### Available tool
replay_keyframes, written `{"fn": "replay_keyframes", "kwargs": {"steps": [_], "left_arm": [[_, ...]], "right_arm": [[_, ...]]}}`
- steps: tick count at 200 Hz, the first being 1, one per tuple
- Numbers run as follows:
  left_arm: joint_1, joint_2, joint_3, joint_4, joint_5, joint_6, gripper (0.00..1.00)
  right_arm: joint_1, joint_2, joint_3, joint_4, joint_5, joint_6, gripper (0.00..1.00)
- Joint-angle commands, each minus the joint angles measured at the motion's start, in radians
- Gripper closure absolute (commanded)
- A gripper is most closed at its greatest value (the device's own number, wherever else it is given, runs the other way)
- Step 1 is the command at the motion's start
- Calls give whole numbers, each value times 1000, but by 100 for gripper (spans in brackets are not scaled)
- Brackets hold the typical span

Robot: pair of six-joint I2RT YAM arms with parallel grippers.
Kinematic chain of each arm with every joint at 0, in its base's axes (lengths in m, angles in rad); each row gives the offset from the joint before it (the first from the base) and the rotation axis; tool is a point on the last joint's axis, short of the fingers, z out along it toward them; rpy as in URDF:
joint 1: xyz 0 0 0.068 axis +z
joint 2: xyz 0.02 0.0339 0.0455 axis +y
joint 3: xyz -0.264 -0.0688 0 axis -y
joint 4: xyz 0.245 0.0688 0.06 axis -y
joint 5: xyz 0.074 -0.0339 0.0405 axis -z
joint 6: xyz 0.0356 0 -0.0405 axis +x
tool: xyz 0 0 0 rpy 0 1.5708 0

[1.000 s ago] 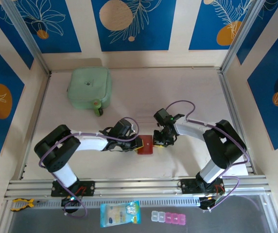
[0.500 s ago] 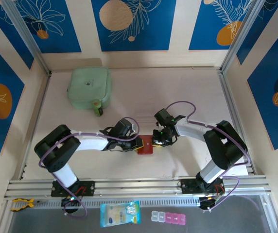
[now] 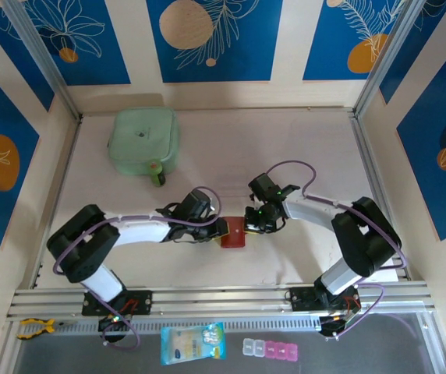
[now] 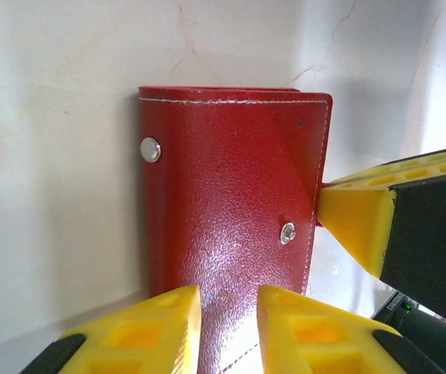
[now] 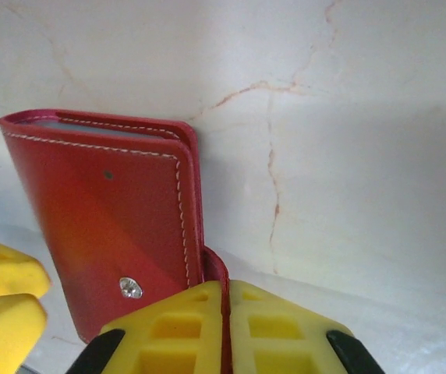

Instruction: Take the credit cards out of the card holder

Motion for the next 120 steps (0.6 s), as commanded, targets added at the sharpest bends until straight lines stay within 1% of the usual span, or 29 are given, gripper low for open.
{"fn": "replay_keyframes", "kwargs": {"steps": [1, 29, 45, 64, 88, 120], "left_arm": [[5, -61, 38, -96, -53, 56, 72], [28, -121, 35, -148, -82, 99, 67], [50, -161, 13, -154, -95, 114, 63], [79, -209, -19, -154, -104, 122, 61], [121, -249, -46, -167, -99, 138, 59], [176, -278, -87, -157, -56, 142, 59]], "right_arm": [[-5, -41, 17, -64, 4, -29, 94], [-7, -64, 37, -103, 11, -43, 94], [-7, -77, 52, -127, 19, -48, 94], [-7, -97, 67, -151, 24, -51, 94], [-4, -111, 89, -172, 28, -51, 95], [1, -110, 129, -194, 36, -46, 94]]}}
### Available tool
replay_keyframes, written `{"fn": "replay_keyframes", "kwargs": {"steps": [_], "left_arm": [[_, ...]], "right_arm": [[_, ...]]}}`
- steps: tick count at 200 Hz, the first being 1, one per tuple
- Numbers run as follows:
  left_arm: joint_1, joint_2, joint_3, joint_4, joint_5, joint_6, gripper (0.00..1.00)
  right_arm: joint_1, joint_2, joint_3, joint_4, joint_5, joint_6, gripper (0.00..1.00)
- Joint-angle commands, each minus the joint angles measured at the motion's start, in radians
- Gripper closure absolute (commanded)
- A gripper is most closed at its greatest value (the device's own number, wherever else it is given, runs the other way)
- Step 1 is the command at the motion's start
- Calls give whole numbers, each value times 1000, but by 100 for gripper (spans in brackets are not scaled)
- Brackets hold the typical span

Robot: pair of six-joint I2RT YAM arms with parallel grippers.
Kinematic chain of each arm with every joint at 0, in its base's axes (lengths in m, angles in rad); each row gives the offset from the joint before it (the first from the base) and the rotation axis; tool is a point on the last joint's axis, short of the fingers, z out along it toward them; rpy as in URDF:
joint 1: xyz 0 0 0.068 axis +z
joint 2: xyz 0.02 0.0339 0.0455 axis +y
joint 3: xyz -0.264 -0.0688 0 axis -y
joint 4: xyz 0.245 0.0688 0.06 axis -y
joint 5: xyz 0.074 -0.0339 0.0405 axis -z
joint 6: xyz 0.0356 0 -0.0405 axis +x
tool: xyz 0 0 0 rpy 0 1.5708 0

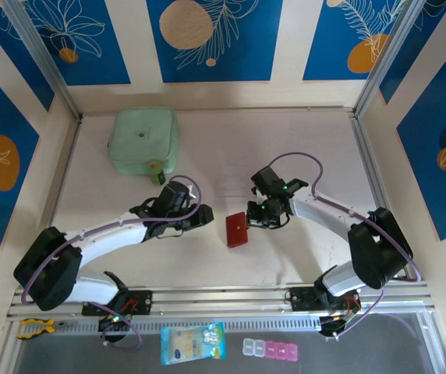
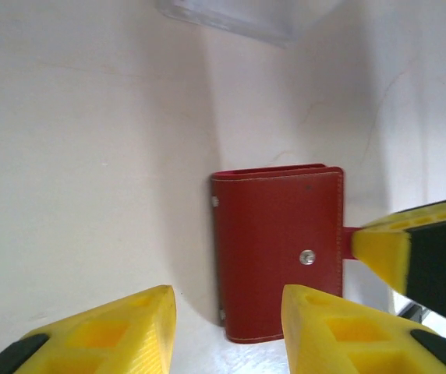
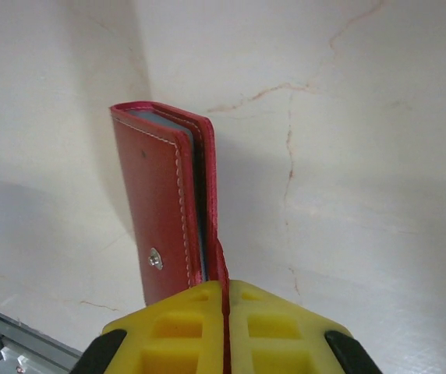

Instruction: Take the credit cards out of the card holder

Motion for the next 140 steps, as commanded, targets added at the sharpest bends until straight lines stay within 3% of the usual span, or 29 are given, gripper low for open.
{"fn": "replay_keyframes", "kwargs": {"steps": [1, 73, 140], "left_arm": [[40, -29, -38, -23, 24, 26, 59], [105, -63, -72, -26, 89, 50, 58], [107, -76, -87, -27, 111, 63, 58]], "right_arm": [[3, -17, 45, -49, 3, -7, 95], [45, 55, 156, -73, 8, 14, 94], [94, 100, 229, -86, 8, 25, 94]]}}
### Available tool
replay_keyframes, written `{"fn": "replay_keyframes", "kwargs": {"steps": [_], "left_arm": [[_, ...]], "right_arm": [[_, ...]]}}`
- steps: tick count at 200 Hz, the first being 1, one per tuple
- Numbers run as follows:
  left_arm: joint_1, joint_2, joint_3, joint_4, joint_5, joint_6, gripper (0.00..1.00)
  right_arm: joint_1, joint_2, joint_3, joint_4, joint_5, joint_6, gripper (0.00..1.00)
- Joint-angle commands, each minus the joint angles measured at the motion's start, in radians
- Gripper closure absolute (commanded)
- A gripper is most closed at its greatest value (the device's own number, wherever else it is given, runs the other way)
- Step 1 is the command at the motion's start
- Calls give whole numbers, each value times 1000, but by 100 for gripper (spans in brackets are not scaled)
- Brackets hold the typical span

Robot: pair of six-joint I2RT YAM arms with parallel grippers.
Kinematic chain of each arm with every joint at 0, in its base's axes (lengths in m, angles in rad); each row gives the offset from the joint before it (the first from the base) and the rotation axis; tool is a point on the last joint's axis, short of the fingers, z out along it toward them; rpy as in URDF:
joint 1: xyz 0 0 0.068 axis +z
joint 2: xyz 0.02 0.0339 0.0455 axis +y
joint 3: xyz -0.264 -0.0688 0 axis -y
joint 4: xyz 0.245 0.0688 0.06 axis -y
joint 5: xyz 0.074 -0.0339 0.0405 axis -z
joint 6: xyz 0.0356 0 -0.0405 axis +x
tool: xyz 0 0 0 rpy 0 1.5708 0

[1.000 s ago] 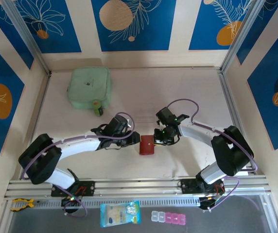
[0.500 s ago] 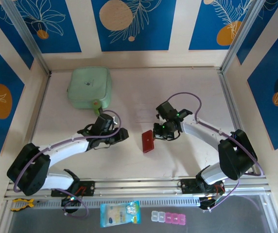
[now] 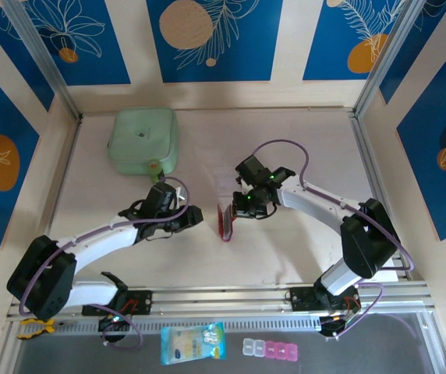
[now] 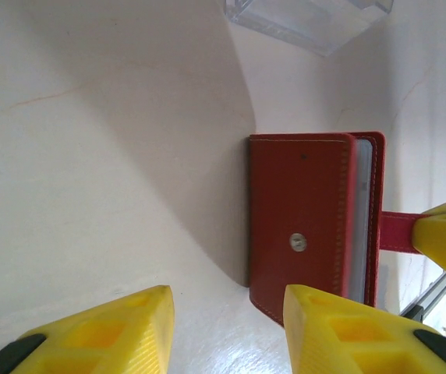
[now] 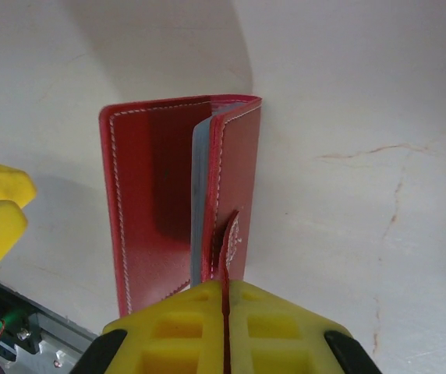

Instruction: Take the credit cards out of the card holder

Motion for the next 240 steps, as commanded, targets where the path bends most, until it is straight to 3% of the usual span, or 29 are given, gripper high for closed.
{"fn": "replay_keyframes", "kwargs": {"steps": [1, 77, 240], "left_arm": [[10, -11, -14, -14, 34, 28, 58], [10, 12, 12, 0, 54, 29, 59], [-50, 153, 46, 80, 79, -1, 78]], "right_arm": [[9, 0, 26, -31, -2, 19, 94], [13, -21, 48, -48, 1, 10, 94], [4, -42, 20, -87, 39, 4, 94]]}}
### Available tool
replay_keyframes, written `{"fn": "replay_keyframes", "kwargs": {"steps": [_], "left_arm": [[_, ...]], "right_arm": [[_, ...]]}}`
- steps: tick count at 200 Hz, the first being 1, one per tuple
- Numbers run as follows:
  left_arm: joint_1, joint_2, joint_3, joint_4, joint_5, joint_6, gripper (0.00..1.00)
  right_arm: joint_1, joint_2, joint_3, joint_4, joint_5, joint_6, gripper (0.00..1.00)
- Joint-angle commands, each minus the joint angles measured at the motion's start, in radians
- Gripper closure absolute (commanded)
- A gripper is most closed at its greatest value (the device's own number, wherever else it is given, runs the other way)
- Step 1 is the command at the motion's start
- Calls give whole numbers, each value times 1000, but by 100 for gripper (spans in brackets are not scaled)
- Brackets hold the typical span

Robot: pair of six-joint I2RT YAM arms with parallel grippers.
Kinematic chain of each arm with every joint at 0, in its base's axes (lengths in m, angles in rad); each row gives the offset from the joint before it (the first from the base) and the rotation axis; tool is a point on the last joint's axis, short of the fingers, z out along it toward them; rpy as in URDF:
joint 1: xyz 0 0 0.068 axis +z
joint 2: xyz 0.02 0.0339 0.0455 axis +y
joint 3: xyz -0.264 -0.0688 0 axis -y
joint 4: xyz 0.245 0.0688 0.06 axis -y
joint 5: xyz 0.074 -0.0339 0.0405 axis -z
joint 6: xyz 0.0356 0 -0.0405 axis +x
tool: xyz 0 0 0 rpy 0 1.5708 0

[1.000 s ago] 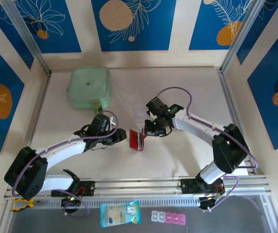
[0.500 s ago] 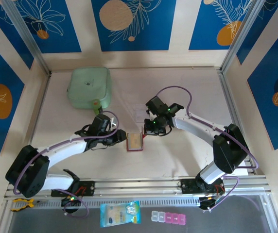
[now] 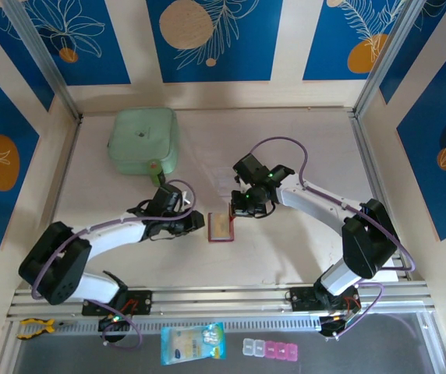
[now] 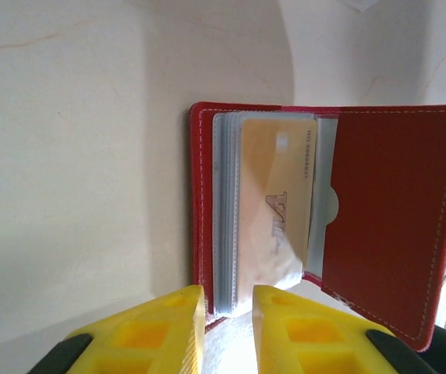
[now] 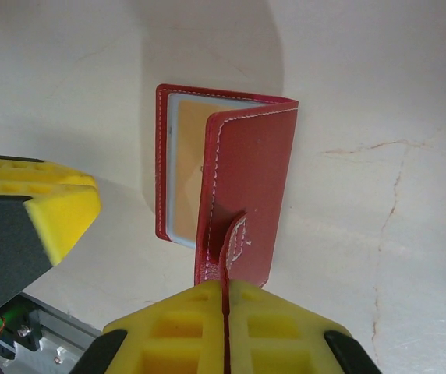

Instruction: Take the credit cards out of the card holder

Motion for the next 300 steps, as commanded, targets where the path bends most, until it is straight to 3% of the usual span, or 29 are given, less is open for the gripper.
{"fn": "replay_keyframes", "kwargs": {"steps": [1, 112, 253, 300], "left_arm": [[-25, 27, 39, 27, 21, 1, 78], [-71, 156, 72, 83, 23, -30, 89], [-71, 169, 9, 58, -29, -68, 93], [-71, 157, -1, 36, -37, -61, 94]], "right_arm": [[-11, -40, -22, -36, 14, 1, 94], [-91, -65, -152, -1, 42, -24, 94], [-154, 102, -193, 78, 119, -90, 94], [-156, 104, -188, 24, 174, -89, 77]]}}
